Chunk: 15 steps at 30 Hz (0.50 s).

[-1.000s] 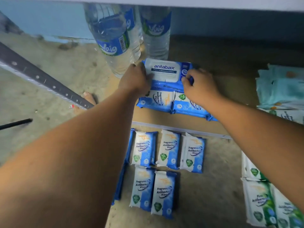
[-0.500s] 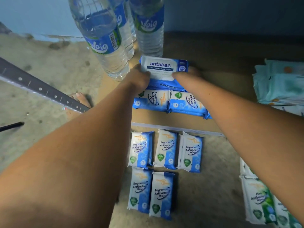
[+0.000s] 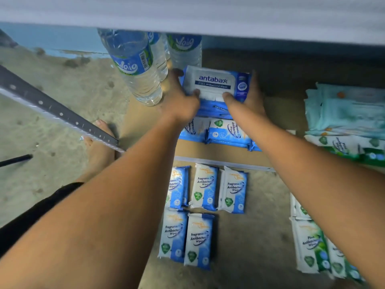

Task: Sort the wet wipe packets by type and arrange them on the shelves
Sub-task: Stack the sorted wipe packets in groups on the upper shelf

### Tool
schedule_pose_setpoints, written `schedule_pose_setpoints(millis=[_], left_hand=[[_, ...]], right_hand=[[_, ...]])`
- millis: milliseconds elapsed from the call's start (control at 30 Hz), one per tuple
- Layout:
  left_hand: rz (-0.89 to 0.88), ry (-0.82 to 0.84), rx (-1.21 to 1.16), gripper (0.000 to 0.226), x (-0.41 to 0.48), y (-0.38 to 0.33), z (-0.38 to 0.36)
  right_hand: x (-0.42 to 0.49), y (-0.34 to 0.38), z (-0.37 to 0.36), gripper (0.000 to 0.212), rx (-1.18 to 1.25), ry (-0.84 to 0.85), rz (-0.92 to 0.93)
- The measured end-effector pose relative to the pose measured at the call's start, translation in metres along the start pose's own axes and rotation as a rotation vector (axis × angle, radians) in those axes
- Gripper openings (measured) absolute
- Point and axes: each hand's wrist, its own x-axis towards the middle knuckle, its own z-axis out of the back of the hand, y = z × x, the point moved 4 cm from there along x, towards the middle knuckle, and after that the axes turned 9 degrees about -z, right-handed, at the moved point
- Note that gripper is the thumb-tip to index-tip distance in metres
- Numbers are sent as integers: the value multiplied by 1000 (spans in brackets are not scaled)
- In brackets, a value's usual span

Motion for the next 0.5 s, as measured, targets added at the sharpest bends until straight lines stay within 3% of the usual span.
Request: schedule_pose_setpoints(millis=[300,500], left_hand=[[23,-108,-219,35,-144,-4,12],[-6,-184,-223,34,-217,-42,51]], right_hand=[[-125,-24,41,86,-46,6,-22],[-211,-7,63,81,46,-13,19]])
